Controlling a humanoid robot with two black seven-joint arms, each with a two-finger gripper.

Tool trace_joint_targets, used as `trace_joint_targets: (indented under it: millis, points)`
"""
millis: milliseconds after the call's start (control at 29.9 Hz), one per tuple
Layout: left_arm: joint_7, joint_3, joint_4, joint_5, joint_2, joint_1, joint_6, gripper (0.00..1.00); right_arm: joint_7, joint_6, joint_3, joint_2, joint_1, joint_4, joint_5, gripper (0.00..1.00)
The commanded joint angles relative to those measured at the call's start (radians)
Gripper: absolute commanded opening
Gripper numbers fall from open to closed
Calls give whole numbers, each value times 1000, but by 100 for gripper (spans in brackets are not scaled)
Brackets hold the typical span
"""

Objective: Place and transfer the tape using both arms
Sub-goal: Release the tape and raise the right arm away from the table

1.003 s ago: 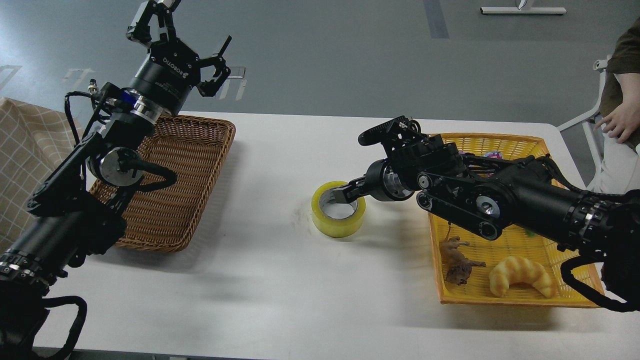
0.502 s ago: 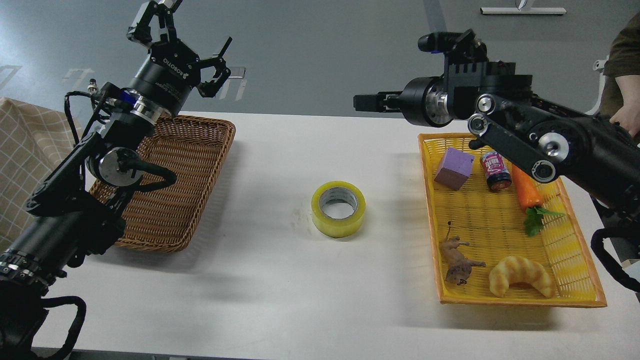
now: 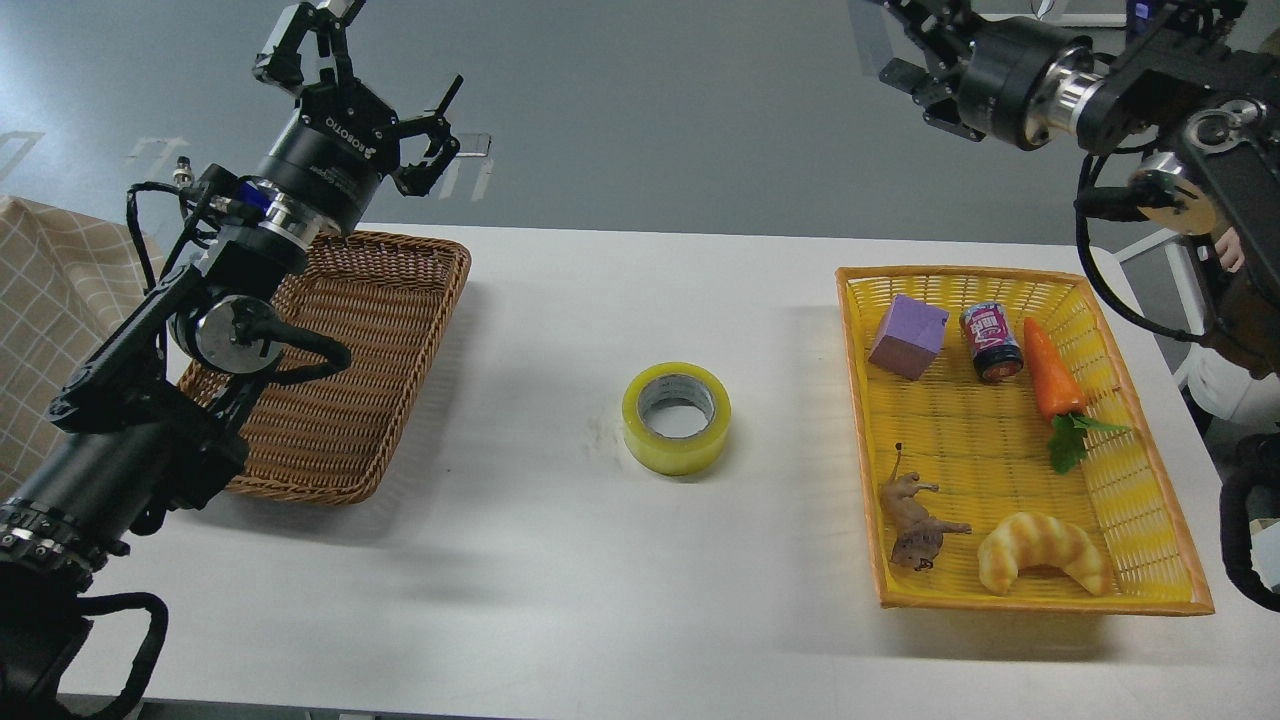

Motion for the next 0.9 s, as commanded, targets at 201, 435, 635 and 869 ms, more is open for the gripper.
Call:
trace_joint_targets:
  millis: [201, 435, 635, 869]
  points:
    - [-1, 2, 0, 0, 2, -3, 0, 98, 1, 0, 192, -15, -103, 0, 392, 100]
    - [1, 6, 0, 5, 2, -3, 0, 98, -6, 0, 208, -49, -170, 6, 732, 100]
    - [4, 9, 0, 5, 8, -2, 0, 98, -6, 0, 306, -41, -267, 74, 772, 100]
    - [-4, 8, -6, 5, 5, 6, -32, 98, 1, 0, 405, -37, -335, 85, 774, 100]
